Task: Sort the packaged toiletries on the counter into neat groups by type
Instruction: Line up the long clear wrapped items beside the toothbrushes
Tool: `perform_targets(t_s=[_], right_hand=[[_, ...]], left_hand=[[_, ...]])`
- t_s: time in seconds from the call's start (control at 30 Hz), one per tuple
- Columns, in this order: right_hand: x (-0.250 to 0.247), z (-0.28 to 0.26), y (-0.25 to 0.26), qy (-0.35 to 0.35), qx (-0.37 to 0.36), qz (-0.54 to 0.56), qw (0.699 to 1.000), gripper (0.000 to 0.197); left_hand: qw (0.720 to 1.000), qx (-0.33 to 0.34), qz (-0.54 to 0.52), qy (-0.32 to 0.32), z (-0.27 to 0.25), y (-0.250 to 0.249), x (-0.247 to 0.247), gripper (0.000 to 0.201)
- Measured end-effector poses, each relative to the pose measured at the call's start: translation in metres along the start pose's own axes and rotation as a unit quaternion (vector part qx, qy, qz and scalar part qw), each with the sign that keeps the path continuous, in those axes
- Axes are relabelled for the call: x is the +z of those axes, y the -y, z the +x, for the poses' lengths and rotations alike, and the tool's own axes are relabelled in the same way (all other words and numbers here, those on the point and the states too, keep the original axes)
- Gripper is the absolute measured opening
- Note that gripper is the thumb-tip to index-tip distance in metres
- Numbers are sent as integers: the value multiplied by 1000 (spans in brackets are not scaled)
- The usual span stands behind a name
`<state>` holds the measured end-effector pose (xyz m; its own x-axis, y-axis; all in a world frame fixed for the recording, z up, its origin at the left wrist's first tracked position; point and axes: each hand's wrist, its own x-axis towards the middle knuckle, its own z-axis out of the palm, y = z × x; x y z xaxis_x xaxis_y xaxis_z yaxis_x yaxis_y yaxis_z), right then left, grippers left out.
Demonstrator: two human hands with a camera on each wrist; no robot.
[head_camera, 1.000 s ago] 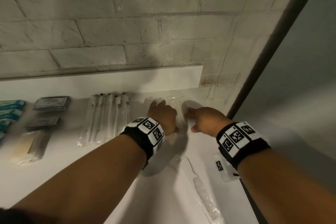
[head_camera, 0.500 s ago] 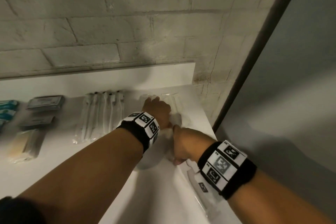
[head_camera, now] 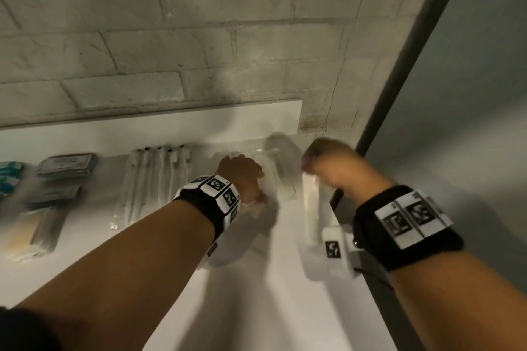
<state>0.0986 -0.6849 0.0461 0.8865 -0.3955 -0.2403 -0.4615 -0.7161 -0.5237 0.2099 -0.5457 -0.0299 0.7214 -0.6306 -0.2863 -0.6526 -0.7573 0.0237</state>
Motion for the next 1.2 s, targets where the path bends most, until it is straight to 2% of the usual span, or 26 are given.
perform_targets(t_s=[0.03, 0.1, 0.13, 0.2, 0.3, 0.4, 0.47, 0.53, 0.57, 0.63, 0.77, 0.87, 1.2], right_hand=[[-11, 6, -5, -63, 21, 105, 992, 18], [-21, 17, -14, -152, 34, 263, 952, 19], [-21, 22, -19, -170, 42, 297, 939, 17], [-7, 32, -31, -177, 75, 305, 933, 14], [25, 48, -51, -162, 136, 254, 944, 15], [43, 55, -58, -45, 167, 162, 972, 14], [43, 56, -57, 23, 152, 12, 988, 17], [38, 58, -55, 16, 101, -147, 984, 16], [35, 58, -54, 1, 70, -186, 980, 18], [30, 61, -54, -10, 4, -206, 978, 32], [33, 66, -51, 70, -97, -275, 954, 47], [32, 68, -51, 99, -119, -289, 945, 51], [28, 68, -55, 109, -132, -260, 950, 54]], left_hand=[[1000, -1, -3, 2, 0, 0, -1, 75], [1000, 1, 7, -3, 1, -1, -2, 74], [1000, 2, 10, -6, 2, -2, -2, 73], [1000, -1, 4, -6, 2, -3, -1, 72], [1000, -1, 6, -10, 5, -3, 3, 72], [1000, 5, 11, -15, 6, -3, 4, 71], [1000, 8, 11, -19, 5, -3, 4, 70], [999, 6, -10, -42, 4, -2, 4, 69], [998, 6, -23, -59, 3, -2, 3, 67], [995, 14, -39, -93, 4, -7, 2, 63], [996, 41, 3, -79, 12, -30, 3, 60], [998, 38, 17, -53, 18, -40, 10, 62], [996, 37, 2, -77, 22, -41, 20, 55]])
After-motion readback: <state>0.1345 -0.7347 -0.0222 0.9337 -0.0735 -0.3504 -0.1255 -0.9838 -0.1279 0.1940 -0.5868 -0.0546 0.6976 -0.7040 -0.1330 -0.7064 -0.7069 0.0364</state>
